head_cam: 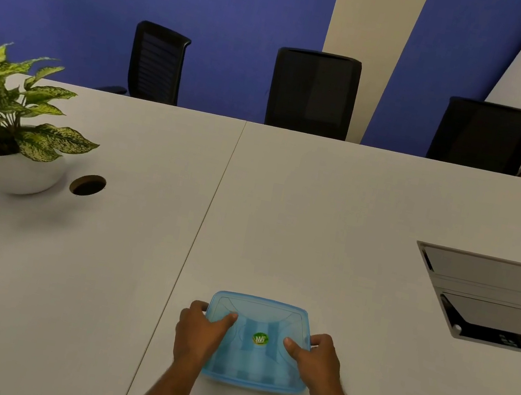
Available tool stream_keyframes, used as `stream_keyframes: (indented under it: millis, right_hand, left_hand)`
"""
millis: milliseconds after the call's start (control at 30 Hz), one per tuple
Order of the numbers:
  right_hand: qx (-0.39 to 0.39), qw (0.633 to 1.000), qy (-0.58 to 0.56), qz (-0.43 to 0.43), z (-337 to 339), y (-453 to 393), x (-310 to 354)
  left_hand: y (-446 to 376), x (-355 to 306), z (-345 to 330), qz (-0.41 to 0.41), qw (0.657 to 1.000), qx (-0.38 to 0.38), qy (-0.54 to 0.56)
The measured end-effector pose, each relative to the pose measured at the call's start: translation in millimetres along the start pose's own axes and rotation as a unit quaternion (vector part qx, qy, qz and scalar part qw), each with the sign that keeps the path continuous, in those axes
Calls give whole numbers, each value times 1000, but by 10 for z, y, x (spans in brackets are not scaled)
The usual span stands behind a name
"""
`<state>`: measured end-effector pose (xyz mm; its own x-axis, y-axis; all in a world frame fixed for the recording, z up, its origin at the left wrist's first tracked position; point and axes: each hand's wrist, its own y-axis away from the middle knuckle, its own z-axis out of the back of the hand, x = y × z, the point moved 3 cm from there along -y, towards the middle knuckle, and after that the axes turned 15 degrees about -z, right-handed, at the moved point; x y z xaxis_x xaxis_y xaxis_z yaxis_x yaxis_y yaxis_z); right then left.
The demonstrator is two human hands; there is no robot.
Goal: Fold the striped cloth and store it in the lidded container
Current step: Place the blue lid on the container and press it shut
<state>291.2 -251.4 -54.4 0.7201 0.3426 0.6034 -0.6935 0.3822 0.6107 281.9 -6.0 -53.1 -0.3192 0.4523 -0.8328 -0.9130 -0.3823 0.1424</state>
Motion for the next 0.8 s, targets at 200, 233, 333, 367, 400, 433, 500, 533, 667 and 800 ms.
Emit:
stream_keyframes:
  millis: [200, 233, 333, 367, 400, 433, 500, 533, 667, 800]
  right_hand:
    - [-4, 1000, 16, 10, -4, -4, -1]
    - [-4, 1000, 17, 12, -7, -9, -5]
    - [-9, 1000, 22, 15, -18, -27, -17]
    - [-12, 1000, 22, 17, -21, -35, -20]
    - [-13, 1000, 21, 17, -23, -44, -22]
    - [-13, 1000, 19, 18, -24, -50, -24]
    - [-13, 1000, 19, 20, -31, -62, -38]
    - [-13, 999, 20, 21, -32, -65, -43]
    - [-12, 999, 20, 25, -36, -62, -47]
    - [-15, 999, 20, 27, -42, -74, -56]
  left_hand:
    - [-163, -152, 11, 14, 998, -26, -55]
    - [-191, -144, 12, 23, 997, -21, -66]
    - [-263, -80, -10, 33, 997, -6, -76]
    - [-283, -58, -25, 28, 997, -3, -67]
    - [-301, -45, -37, 20, 998, -1, -56]
    - [-314, -37, -45, 14, 999, 1, -43]
    - [-331, -23, -51, 8, 1000, 5, -24]
    - [-343, -10, -55, 6, 1000, 6, -19]
    - [-371, 26, -65, 7, 1000, 10, -17]
    - [-357, 13, -60, 5, 1000, -3, -22]
